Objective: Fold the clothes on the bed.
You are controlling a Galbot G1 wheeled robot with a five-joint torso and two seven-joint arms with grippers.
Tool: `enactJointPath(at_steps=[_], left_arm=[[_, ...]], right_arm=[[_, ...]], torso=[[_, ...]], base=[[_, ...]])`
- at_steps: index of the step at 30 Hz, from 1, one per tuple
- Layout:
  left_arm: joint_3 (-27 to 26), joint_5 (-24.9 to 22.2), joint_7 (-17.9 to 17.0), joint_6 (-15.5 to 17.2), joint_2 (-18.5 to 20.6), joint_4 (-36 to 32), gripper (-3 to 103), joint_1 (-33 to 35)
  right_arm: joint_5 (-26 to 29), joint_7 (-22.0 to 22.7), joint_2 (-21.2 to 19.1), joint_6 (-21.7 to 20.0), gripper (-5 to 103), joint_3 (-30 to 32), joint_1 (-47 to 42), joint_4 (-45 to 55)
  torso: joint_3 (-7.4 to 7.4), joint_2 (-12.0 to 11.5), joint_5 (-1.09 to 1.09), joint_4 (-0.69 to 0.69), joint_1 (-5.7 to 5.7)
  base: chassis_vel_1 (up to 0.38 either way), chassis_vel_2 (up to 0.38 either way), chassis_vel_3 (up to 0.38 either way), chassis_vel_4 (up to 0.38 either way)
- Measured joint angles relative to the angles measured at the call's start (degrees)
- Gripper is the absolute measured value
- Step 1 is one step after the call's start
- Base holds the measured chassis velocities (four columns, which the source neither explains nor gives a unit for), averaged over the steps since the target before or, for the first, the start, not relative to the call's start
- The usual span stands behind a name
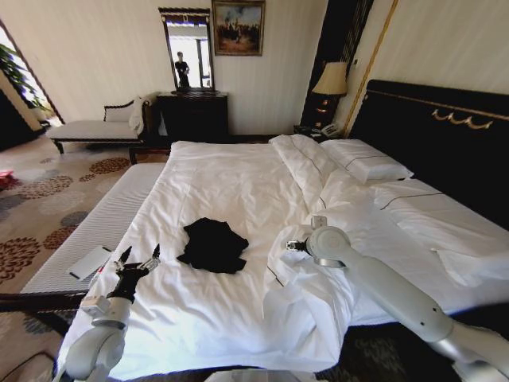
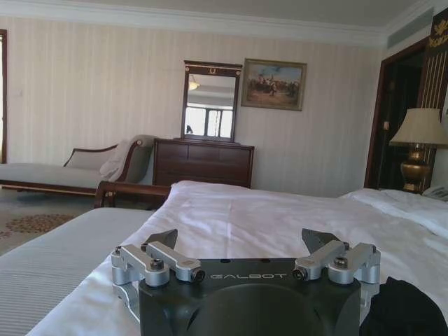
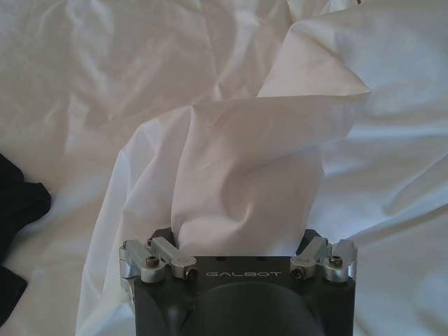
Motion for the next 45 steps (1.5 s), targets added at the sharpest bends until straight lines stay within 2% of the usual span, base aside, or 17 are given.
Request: enactJointPath(at_steps=[1, 3, 6, 7, 9, 10, 11, 12, 14, 18, 19, 22, 24, 26, 37, 43, 45], left_arm=[[0.0, 0.0, 0.0, 0.0, 0.0, 0.0, 99, 0.0], [0.15, 0.01, -0.15, 0.03, 0.05, 0.07, 99, -0.37], [0.23, 0.0, -0.22, 0.11, 0.07, 0.08, 99, -0.54], [0.26, 0.0, -0.24, 0.16, 0.02, 0.08, 99, -0.55], [0.27, 0.01, -0.25, 0.17, -0.01, 0.09, 99, -0.54], [0.28, 0.0, -0.25, 0.18, -0.05, 0.1, 100, -0.52], [0.29, 0.01, -0.26, 0.18, -0.07, 0.11, 101, -0.48], [0.27, 0.02, -0.26, 0.18, -0.08, 0.12, 100, -0.39], [0.25, 0.01, -0.27, 0.19, -0.07, 0.12, 100, -0.37], [0.09, -0.03, -0.3, 0.19, -0.07, 0.11, 99, -0.21], [0.09, -0.03, -0.3, 0.19, -0.07, 0.11, 99, -0.21], [0.08, -0.09, -0.36, 0.19, -0.05, 0.11, 96, -0.15], [0.09, -0.09, -0.39, 0.19, -0.04, 0.11, 99, -0.16], [0.09, -0.1, -0.5, 0.2, -0.02, 0.08, 100, -0.24], [0.07, -0.2, -0.68, 0.25, 0.15, -0.22, 99, -0.32], [-0.09, -0.37, -0.73, 0.28, 0.23, -0.37, 99, -0.3], [-0.05, -0.37, -0.74, 0.27, 0.2, -0.22, 99, -0.3]], right_arm=[[0.0, 0.0, 0.0, 0.0, 88, 0.0, 0.0, 0.0], [0.0, -0.17, 0.09, 0.0, 77, -0.07, 0.12, 0.17], [0.0, -0.28, 0.15, 0.0, 71, -0.01, 0.07, 0.37], [0.0, -0.35, 0.18, 0.0, 61, 0.26, -0.1, 0.64], [0.01, -0.37, 0.19, 0.0, 61, 0.42, -0.16, 0.79], [0.03, -0.39, 0.18, 0.0, 54, 0.59, -0.25, 0.96], [0.05, -0.42, 0.16, 0.01, 54, 0.67, -0.3, 1.07], [0.08, -0.47, 0.09, 0.03, 43, 0.8, -0.4, 1.26], [0.08, -0.48, 0.07, 0.04, 43, 0.83, -0.45, 1.34], [0.09, -0.54, -0.24, 0.09, 22, 1.48, -1.42, 2.52], [0.09, -0.54, -0.24, 0.09, 22, 1.48, -1.42, 2.52], [0.1, -0.56, -0.49, 0.09, 6, 2.12, -2.14, 3.28], [0.1, -0.57, -0.55, 0.09, 6, 2.26, -2.26, 3.36], [0.12, -0.64, -0.8, 0.09, 1, 2.81, -2.71, 3.64], [0.06, -1.04, -1.19, 0.06, 1, 5.79, -5.14, 5.83], [-0.02, -2.34, -4.56, -0.9, 1, 12.75, -10.25, 10.06], [-0.52, -3.43, -6.16, -1.64, 1, 17.36, -14.58, 11.8]], torso=[[0.0, 0.0, 0.0, 0.0, 0.0], [0.0, 0.0, -0.01, 0.0, 0.0], [0.0, 0.0, 0.0, 0.0, 0.0], [0.0, 0.0, 0.0, 0.0, 0.0], [0.0, 0.0, 0.0, 0.0, 0.0], [0.0, 0.0, 0.0, -0.01, 0.0], [0.0, 0.0, 0.0, 0.0, 0.0], [0.0, 0.0, 0.0, 0.0, 0.0], [0.0, 0.0, 0.0, 0.0, 0.0], [0.0, 0.0, 0.0, 0.0, 0.0], [0.0, 0.0, 0.0, 0.0, 0.0], [0.0, 0.0, 0.0, 0.0, 0.0], [0.0, 0.0, 0.0, 0.0, 0.0], [0.0, 0.0, 0.0, 0.0, 0.0], [0.0, 0.0, 0.01, 0.0, 0.0], [0.0, 0.0, 0.0, 0.01, 0.0], [0.0, 0.0, 0.01, 0.0, 0.0]], base=[[0.0, 0.0, 0.0, 0.0], [0.0, 0.0, 0.0, 0.0], [0.0, 0.0, 0.0, 0.0], [0.0, 0.0, 0.0, 0.0], [0.0, 0.0, 0.0, 0.0], [0.0, 0.0, 0.0, 0.0], [0.0, 0.0, 0.0, 0.0], [0.0, 0.0, 0.0, 0.0], [0.0, 0.0, 0.0, 0.0], [0.0, 0.0, 0.0, 0.0], [0.0, 0.0, 0.0, 0.0], [0.0, 0.0, 0.0, 0.0], [0.0, 0.0, 0.0, 0.0], [0.0, 0.0, 0.0, 0.0], [0.0, 0.0, 0.0, 0.0], [0.0, 0.0, 0.0, 0.0], [0.0, 0.0, 0.0, 0.0]])
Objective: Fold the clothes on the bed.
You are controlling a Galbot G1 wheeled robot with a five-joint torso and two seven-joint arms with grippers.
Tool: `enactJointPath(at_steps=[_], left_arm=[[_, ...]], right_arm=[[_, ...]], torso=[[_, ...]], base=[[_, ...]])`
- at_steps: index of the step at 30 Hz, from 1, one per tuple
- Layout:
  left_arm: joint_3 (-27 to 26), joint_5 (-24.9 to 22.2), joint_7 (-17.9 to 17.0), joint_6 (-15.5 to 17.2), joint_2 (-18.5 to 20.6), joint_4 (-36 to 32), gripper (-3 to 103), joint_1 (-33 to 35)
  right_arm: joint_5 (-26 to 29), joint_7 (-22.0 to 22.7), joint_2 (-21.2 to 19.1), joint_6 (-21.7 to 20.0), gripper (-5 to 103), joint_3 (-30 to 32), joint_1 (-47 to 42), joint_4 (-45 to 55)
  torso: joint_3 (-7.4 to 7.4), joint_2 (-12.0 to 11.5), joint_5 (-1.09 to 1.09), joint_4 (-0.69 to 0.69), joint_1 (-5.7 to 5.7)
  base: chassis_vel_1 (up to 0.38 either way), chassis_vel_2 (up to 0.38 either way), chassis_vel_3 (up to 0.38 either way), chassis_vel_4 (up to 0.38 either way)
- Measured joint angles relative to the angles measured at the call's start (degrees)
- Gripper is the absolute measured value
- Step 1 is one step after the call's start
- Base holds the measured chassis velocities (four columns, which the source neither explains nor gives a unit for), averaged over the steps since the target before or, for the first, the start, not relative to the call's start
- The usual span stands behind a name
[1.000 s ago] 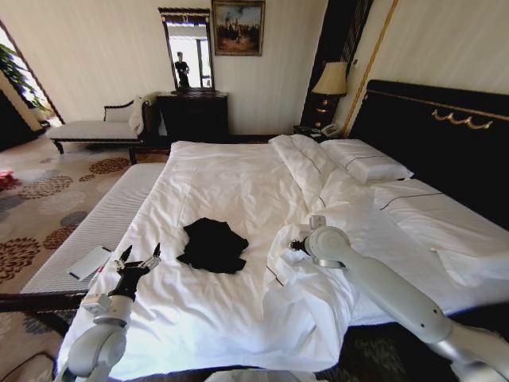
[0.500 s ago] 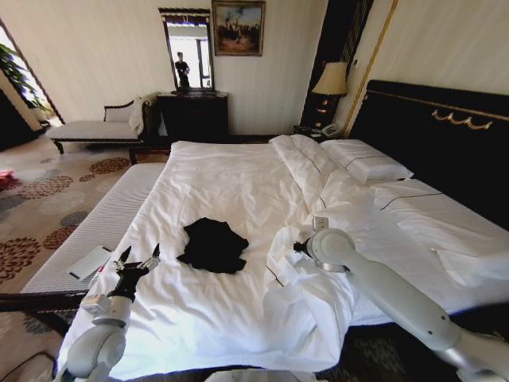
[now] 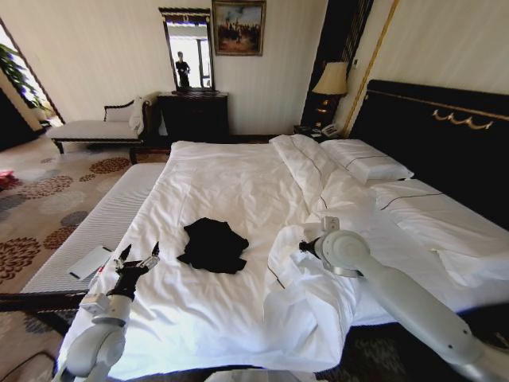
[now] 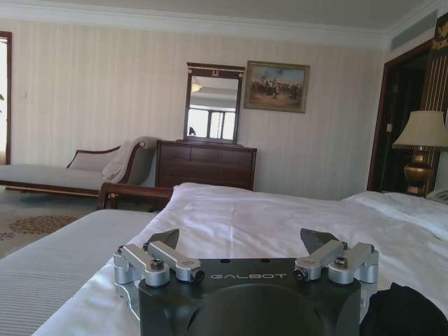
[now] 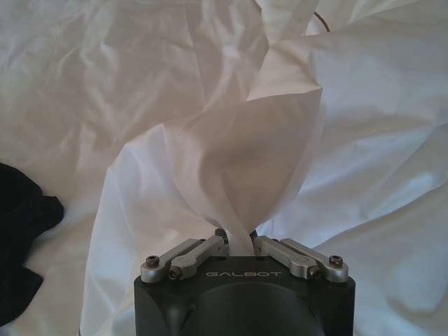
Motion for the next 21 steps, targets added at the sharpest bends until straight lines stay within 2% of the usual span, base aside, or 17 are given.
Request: enactJointPath(at_steps=[3, 5, 7, 8, 9, 11, 13, 18, 19, 21], left_arm=[[0.42, 0.04, 0.0, 0.0, -0.09, 0.16, 97, -0.23], [0.51, 0.05, 0.0, 0.0, -0.09, 0.17, 99, -0.34], [0.76, 0.04, -0.03, 0.0, -0.07, 0.19, 100, -0.74], [0.76, 0.04, -0.03, 0.0, -0.07, 0.19, 100, -0.74], [0.8, 0.01, -0.1, 0.02, -0.02, 0.2, 102, -0.86], [0.79, -0.15, -0.15, 0.04, 0.11, 0.19, 100, -0.99], [0.76, -0.28, -0.15, 0.05, 0.16, 0.19, 97, -1.01], [0.62, -0.57, -0.25, 0.16, 0.27, 0.02, 100, -1.17], [0.55, -0.63, -0.32, 0.21, 0.27, -0.1, 100, -1.24], [0.21, -0.89, -0.48, 0.36, 0.26, -0.37, 100, -1.4]], right_arm=[[-1.35, -2.34, -2.48, -1.25, 1, 8.58, -7.52, 2.89], [-1.73, -2.93, -2.94, -1.44, 1, 10.62, -9.15, 3.48], [-3.06, -5.59, -4.17, -1.6, 1, 18.27, -15.19, 5.1], [-3.06, -5.59, -4.17, -1.6, 1, 18.27, -15.19, 5.1], [-3.17, -6.49, -4.55, -1.6, 1, 21.22, -17.61, 5.54], [-3.14, -8.08, -5.26, -1.63, 1, 26.9, -22.31, 6.16], [-3.13, -8.4, -5.4, -1.69, 1, 28.22, -23.25, 6.18], [-3.46, -9.44, -5.42, -1.71, 1, 31.47, -24.46, 5.13], [-4.45, -10.62, -5.38, -1.71, 1, 31.95, -24.9, 4.92], [-16.06, -18.94, -5.02, -1.74, 1, 34.6, -28.23, 4.03]], torso=[[0.0, 0.0, 0.0, -0.02, 0.0], [0.0, 0.0, 0.0, -0.01, 0.0], [0.0, 0.0, -0.01, -0.01, 0.0], [0.0, 0.0, -0.01, -0.01, 0.0], [0.0, 0.0, -0.01, -0.01, 0.0], [0.0, 0.0, -0.01, -0.02, 0.0], [0.0, 0.0, -0.01, -0.02, 0.0], [0.0, 0.0, -0.01, 0.01, -0.01], [0.0, 0.0, -0.01, 0.01, 0.0], [0.0, 0.0, -0.01, 0.02, 0.0]], base=[[0.0, 0.0, 0.0, 0.0], [0.0, 0.0, 0.0, 0.0], [0.0, 0.0, 0.0, 0.0], [0.0, 0.0, 0.0, 0.0], [0.0, 0.0, 0.0, 0.0], [0.0, 0.0, 0.0, 0.0], [0.0, 0.0, 0.0, 0.0], [0.0, 0.0, 0.0, 0.0], [0.0, 0.0, 0.0, 0.0], [0.0, 0.0, 0.0, 0.0]])
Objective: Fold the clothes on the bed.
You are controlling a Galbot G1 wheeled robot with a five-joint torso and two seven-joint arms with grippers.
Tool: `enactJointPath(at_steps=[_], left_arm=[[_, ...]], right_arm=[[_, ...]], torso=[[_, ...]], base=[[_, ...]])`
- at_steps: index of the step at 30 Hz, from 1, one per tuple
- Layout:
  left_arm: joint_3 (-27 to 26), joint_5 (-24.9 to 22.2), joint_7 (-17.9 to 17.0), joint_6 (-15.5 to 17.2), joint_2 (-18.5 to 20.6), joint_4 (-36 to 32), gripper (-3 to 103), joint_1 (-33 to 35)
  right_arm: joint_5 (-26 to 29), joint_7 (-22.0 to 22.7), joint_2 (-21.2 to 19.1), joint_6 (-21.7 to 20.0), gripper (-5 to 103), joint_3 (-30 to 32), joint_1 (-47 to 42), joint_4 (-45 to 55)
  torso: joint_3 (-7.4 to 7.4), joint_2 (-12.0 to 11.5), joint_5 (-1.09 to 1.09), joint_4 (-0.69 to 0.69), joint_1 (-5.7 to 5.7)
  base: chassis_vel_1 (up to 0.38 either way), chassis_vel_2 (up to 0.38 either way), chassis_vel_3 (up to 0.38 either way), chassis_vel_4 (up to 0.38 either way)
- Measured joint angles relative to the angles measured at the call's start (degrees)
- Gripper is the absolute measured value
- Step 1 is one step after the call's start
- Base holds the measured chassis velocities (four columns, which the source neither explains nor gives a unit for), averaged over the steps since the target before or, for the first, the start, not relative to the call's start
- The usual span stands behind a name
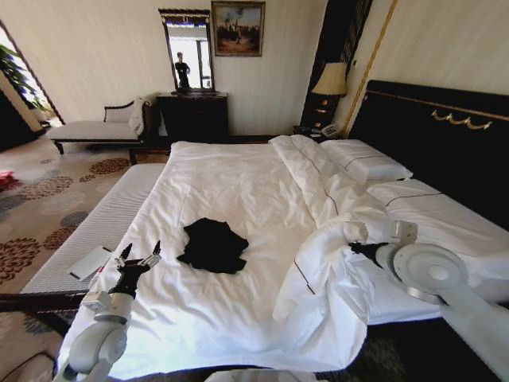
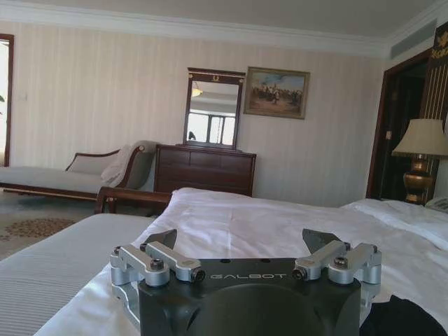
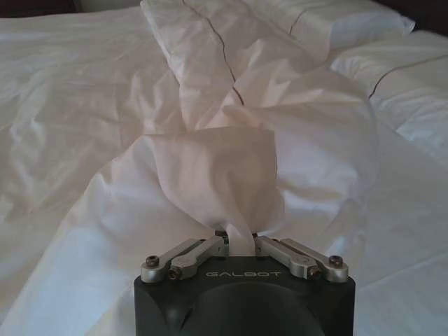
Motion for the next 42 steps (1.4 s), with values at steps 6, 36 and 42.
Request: enactJointPath(at_steps=[6, 36, 42], left_arm=[[-0.33, -0.15, -0.05, 0.02, -0.01, -0.2, 100, 0.22], [-0.14, -0.53, 0.03, -0.22, -0.05, 0.45, 102, 0.34], [-0.34, -0.59, 0.09, -0.32, -0.4, 0.5, 100, 0.64]], right_arm=[[-18.25, -15.36, 2.2, 1.98, 1, 6.22, -6.42, -2.4], [-48.22, -40.81, 14.2, 18.04, 1, 28.62, -31.6, -14.25], [-53.13, -41.79, 16.17, 22.41, 1, 28.47, -32.44, -19.44]], torso=[[-0.01, 0.0, 0.02, -0.05, -0.01], [0.0, 0.0, -0.01, -0.02, 0.0], [0.0, 0.0, 0.01, -0.03, 0.0]], base=[[0.0, 0.0, 0.0, 0.0], [0.0, 0.0, 0.0, 0.0], [0.0, 0.0, 0.0, 0.0]])
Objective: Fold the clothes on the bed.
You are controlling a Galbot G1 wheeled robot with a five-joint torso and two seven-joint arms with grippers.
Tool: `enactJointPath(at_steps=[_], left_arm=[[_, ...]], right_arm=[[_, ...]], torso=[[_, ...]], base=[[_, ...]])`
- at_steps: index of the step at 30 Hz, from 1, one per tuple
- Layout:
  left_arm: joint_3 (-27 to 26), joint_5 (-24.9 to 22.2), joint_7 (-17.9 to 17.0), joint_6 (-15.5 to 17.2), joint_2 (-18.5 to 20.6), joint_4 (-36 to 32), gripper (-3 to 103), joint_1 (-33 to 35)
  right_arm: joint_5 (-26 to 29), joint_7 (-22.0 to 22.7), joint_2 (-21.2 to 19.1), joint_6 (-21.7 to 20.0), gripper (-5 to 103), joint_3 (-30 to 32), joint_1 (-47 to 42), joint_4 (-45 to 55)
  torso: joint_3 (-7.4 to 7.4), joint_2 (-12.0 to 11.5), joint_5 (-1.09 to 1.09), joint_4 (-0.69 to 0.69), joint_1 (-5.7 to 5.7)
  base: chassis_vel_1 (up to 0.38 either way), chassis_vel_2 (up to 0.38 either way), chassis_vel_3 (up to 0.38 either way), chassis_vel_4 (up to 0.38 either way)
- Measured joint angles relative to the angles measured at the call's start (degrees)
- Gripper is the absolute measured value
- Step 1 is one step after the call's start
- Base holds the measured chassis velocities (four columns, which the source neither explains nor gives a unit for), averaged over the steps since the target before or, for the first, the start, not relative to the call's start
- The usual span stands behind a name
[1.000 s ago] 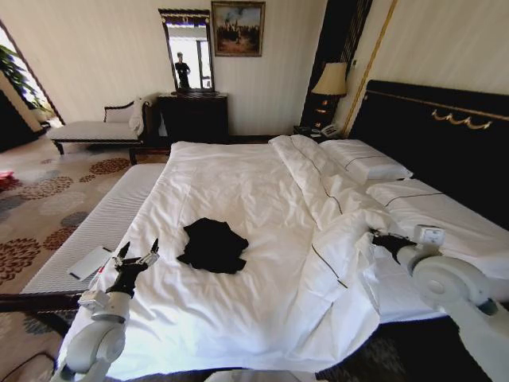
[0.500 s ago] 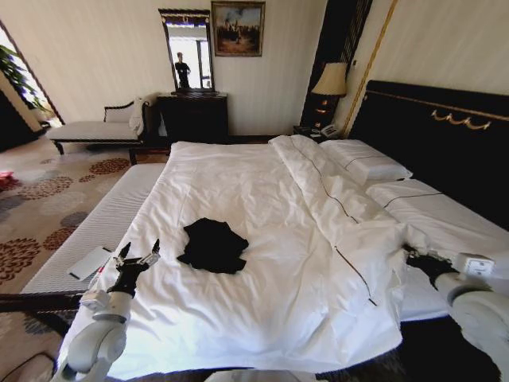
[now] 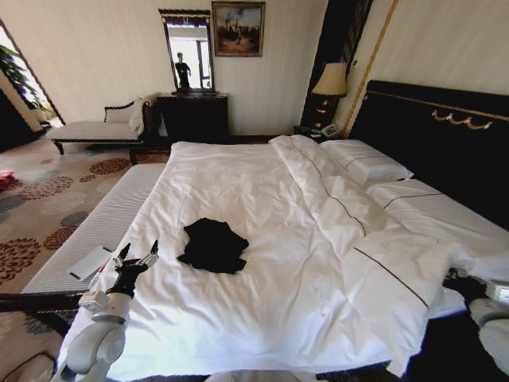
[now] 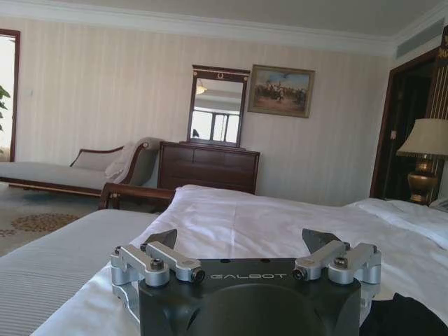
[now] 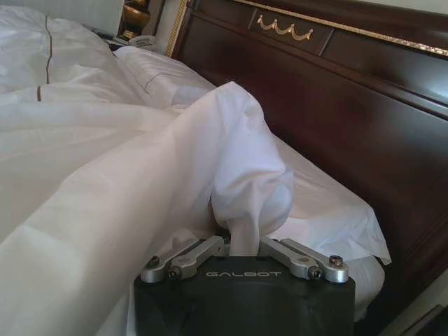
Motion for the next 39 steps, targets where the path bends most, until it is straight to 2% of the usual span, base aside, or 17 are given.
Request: enactJointPath(at_steps=[3, 4, 10, 12, 15, 17, 20, 22, 29, 31, 36, 39], left_arm=[[0.07, 0.17, 0.0, -0.01, -0.24, -0.01, 100, -0.01], [0.13, 0.25, -0.01, -0.01, -0.32, -0.03, 103, -0.03], [0.27, 0.52, -0.05, -0.01, -0.39, -0.08, 98, -0.09], [0.27, 0.52, -0.05, -0.01, -0.35, -0.08, 102, -0.05], [0.1, 0.42, -0.05, -0.09, -0.17, -0.02, 100, 0.12], [0.07, 0.39, -0.04, -0.11, -0.13, -0.01, 97, 0.14], [0.07, 0.38, -0.03, -0.16, -0.08, 0.07, 102, 0.13], [0.08, 0.38, -0.03, -0.16, -0.07, 0.08, 102, 0.12], [0.22, 0.48, -0.04, -0.26, -0.23, 0.13, 96, 0.02], [0.2, 0.5, -0.04, -0.35, -0.3, 0.22, 102, 0.18], [0.14, 0.53, 0.0, -0.6, -0.43, 0.48, 97, 0.42], [0.16, 0.56, 0.02, -0.62, -0.52, 0.51, 101, 0.38]], right_arm=[[-1.53, -0.27, 0.92, 1.84, 1, -0.27, -0.22, -1.67], [-2.26, -0.41, 1.38, 2.68, 1, -0.42, -0.37, -2.39], [-4.89, -0.73, 3.78, 6.36, 1, -0.83, -0.93, -5.24], [-5.3, -0.75, 4.16, 6.98, 1, -0.88, -0.97, -5.74], [-6.59, -0.99, 5.47, 8.96, 1, -0.97, -1.1, -7.78], [-6.78, -1.02, 5.94, 9.39, 1, -0.97, -1.1, -8.39], [-6.95, -1.02, 7.45, 10.56, 1, -1.06, -1.48, -9.52], [-6.98, -1.02, 7.55, 10.62, 1, -1.06, -1.51, -9.55], [-9.86, -0.81, 11.92, 13.42, 1, -0.53, -1.84, -11.53], [-10.67, -0.81, 13.14, 14.34, 1, -0.65, -1.79, -12.82], [-12.85, -0.82, 14.66, 16.2, 1, -1.11, -1.72, -15.13], [-14.46, -0.84, 14.96, 17.51, 1, -1.5, -1.4, -17.06]], torso=[[0.0, 0.0, 0.0, 0.01, 0.0], [0.0, 0.0, -0.01, 0.0, 0.0], [0.0, 0.0, -0.01, 0.0, 0.0], [0.0, 0.0, -0.01, 0.01, 0.0], [0.0, 0.0, -0.01, 0.0, 0.0], [0.0, 0.0, -0.01, 0.01, 0.0], [0.0, 0.0, -0.01, 0.0, 0.0], [0.0, 0.0, -0.01, 0.0, 0.0], [0.0, -0.01, -0.02, 0.01, 0.0], [0.0, -0.01, -0.02, 0.01, 0.0], [0.0, 0.0, -0.01, 0.01, 0.0], [0.0, 0.0, -0.02, 0.02, 0.0]], base=[[0.0, 0.0, 0.0, 0.0], [0.0, 0.0, 0.0, 0.0], [0.0, 0.0, 0.0, 0.0], [0.0, 0.0, 0.0, 0.0], [0.0, 0.0, 0.0, 0.0], [0.0, 0.0, 0.0, 0.0], [0.0, 0.0, 0.0, 0.0], [0.0, 0.0, 0.0, 0.0], [0.0, 0.0, 0.0, 0.0], [0.0, 0.0, 0.0, 0.0], [0.0, 0.0, 0.0, 0.0], [0.0, 0.0, 0.0, 0.0]])
